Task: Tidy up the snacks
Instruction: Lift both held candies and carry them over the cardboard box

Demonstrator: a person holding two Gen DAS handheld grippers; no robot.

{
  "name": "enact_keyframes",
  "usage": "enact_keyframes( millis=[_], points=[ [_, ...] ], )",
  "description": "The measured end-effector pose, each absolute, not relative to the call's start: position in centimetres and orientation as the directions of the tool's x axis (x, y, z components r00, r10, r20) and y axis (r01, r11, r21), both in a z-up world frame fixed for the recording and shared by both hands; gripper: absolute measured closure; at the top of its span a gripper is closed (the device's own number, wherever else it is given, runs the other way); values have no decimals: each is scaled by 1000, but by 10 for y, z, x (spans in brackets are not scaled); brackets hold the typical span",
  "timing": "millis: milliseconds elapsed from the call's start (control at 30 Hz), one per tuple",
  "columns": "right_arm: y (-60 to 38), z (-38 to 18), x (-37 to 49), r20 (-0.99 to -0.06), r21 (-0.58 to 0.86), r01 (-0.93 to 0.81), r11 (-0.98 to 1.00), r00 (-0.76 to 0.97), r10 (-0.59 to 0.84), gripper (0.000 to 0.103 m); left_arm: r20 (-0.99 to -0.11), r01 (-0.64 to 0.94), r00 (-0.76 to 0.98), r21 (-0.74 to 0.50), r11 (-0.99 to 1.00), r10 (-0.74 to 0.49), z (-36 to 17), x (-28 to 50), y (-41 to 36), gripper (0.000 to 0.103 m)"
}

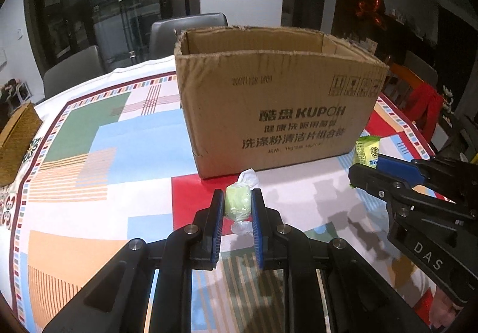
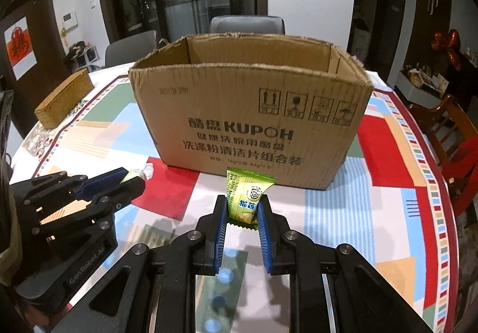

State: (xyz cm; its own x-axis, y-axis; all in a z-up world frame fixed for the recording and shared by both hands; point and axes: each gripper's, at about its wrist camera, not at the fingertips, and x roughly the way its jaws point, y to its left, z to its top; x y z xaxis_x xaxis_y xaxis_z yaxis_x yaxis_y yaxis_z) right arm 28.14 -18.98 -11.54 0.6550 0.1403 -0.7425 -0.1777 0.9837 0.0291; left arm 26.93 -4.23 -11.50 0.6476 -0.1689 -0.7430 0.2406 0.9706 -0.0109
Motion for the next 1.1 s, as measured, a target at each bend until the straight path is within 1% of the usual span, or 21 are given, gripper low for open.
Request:
enact_keyframes(
  millis=[433, 1100],
  points=[
    [-189, -72, 274, -674, 23, -151, 988, 728, 126, 82, -714, 201, 683, -20, 979, -155, -79, 270, -34, 84],
    [-200, -29, 279, -595, 21, -117, 993, 796, 107, 82, -654, 213, 734, -34, 976, -183, -32, 285, -47, 84]
  ],
)
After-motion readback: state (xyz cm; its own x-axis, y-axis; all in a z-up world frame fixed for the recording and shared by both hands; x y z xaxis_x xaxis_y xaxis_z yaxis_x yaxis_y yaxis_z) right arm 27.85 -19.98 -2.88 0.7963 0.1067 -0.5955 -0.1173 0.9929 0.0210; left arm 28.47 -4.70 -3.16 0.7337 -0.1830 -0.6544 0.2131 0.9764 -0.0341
